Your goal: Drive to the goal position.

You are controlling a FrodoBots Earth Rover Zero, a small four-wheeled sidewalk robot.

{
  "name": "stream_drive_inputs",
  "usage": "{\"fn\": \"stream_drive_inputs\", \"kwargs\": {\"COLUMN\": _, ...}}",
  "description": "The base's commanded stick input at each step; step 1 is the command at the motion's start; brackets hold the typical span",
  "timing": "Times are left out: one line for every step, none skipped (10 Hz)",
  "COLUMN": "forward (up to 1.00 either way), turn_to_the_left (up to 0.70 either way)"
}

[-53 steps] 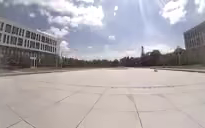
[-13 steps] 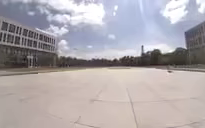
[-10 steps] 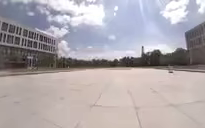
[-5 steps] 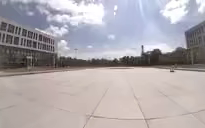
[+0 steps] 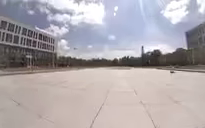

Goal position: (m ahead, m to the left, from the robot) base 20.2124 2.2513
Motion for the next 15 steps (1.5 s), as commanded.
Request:
{"fn": "stream_drive_inputs", "kwargs": {"forward": 0.70, "turn_to_the_left": 0.00}}
{"fn": "stream_drive_inputs", "kwargs": {"forward": 0.70, "turn_to_the_left": 0.00}}
{"fn": "stream_drive_inputs", "kwargs": {"forward": 0.70, "turn_to_the_left": 0.00}}
{"fn": "stream_drive_inputs", "kwargs": {"forward": 0.70, "turn_to_the_left": 0.00}}
{"fn": "stream_drive_inputs", "kwargs": {"forward": 0.70, "turn_to_the_left": 0.00}}
{"fn": "stream_drive_inputs", "kwargs": {"forward": 0.70, "turn_to_the_left": 0.00}}
{"fn": "stream_drive_inputs", "kwargs": {"forward": 0.70, "turn_to_the_left": 0.00}}
{"fn": "stream_drive_inputs", "kwargs": {"forward": 0.70, "turn_to_the_left": 0.00}}
{"fn": "stream_drive_inputs", "kwargs": {"forward": 0.70, "turn_to_the_left": 0.00}}
{"fn": "stream_drive_inputs", "kwargs": {"forward": 0.70, "turn_to_the_left": 0.00}}
{"fn": "stream_drive_inputs", "kwargs": {"forward": 0.70, "turn_to_the_left": 0.00}}
{"fn": "stream_drive_inputs", "kwargs": {"forward": 0.70, "turn_to_the_left": 0.00}}
{"fn": "stream_drive_inputs", "kwargs": {"forward": 0.70, "turn_to_the_left": 0.00}}
{"fn": "stream_drive_inputs", "kwargs": {"forward": 0.70, "turn_to_the_left": 0.00}}
{"fn": "stream_drive_inputs", "kwargs": {"forward": 0.70, "turn_to_the_left": 0.00}}
